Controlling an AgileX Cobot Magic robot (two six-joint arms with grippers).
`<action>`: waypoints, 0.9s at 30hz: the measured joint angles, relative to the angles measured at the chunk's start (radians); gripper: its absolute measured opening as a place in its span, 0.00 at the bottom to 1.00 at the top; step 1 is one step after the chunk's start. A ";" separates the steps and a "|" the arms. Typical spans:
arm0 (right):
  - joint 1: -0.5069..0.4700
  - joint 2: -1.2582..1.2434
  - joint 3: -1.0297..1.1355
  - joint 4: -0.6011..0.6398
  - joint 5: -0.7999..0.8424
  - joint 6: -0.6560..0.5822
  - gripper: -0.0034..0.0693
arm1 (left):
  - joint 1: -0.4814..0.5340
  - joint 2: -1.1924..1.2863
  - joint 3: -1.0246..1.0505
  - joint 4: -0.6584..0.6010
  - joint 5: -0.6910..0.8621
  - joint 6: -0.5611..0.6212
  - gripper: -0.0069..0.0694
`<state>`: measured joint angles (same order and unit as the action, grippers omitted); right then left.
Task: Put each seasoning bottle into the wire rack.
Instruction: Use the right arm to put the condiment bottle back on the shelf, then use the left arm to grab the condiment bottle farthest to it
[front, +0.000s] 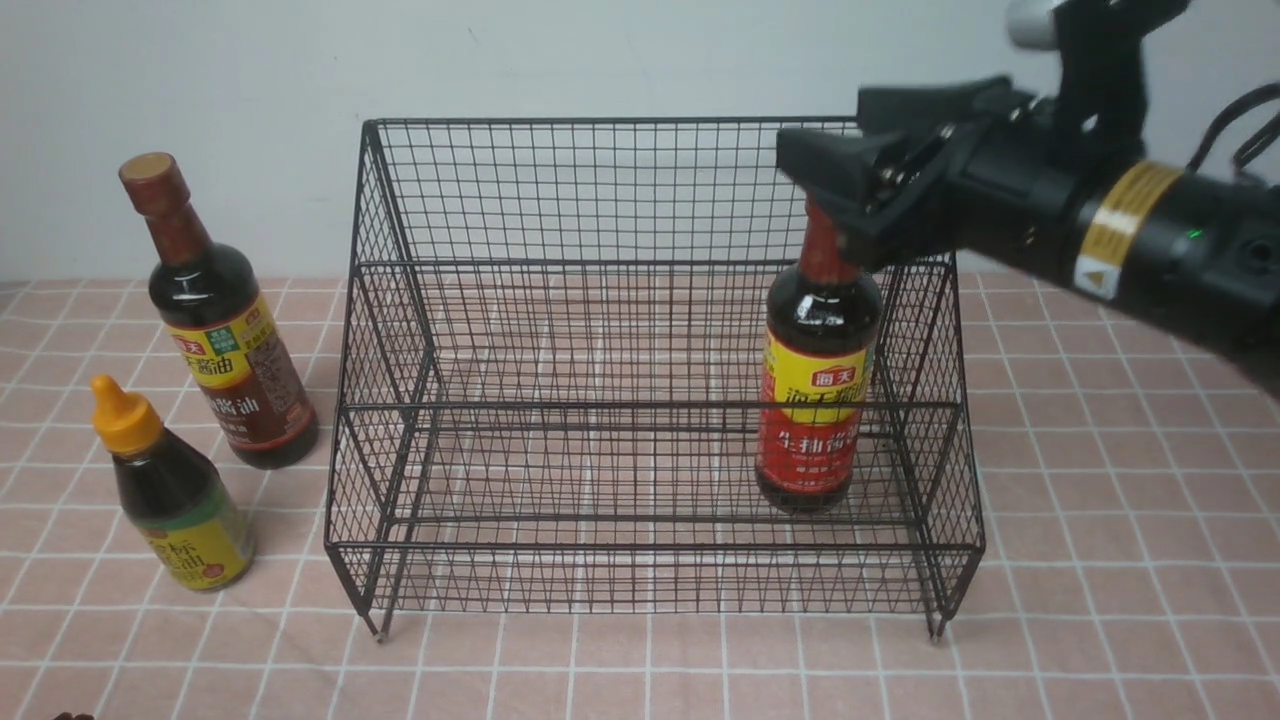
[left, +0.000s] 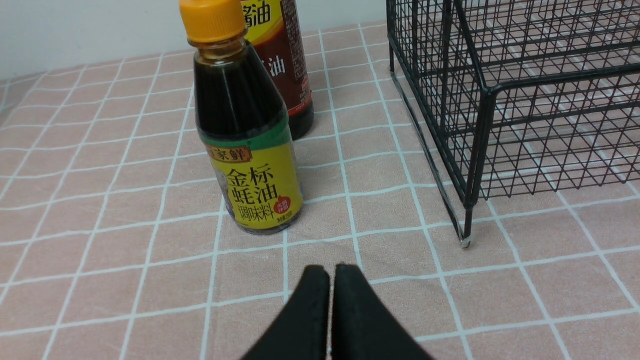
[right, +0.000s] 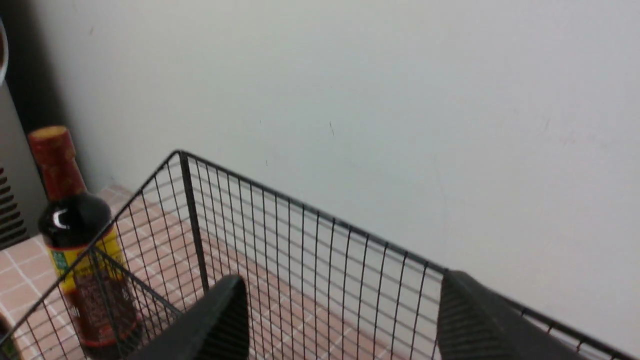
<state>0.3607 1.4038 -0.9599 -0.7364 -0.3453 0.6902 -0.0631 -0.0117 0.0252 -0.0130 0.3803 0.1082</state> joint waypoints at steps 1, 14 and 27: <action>0.000 -0.006 0.000 0.002 0.005 0.000 0.69 | 0.000 0.000 0.000 0.000 0.000 0.000 0.08; 0.000 -0.531 -0.001 0.192 0.828 -0.199 0.10 | 0.000 0.000 0.000 0.000 0.000 0.000 0.08; 0.000 -0.880 -0.002 0.540 1.285 -0.249 0.03 | 0.000 0.000 0.000 0.000 0.000 0.000 0.08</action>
<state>0.3607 0.5238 -0.9621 -0.1963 0.9399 0.4408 -0.0631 -0.0117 0.0252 -0.0130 0.3803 0.1082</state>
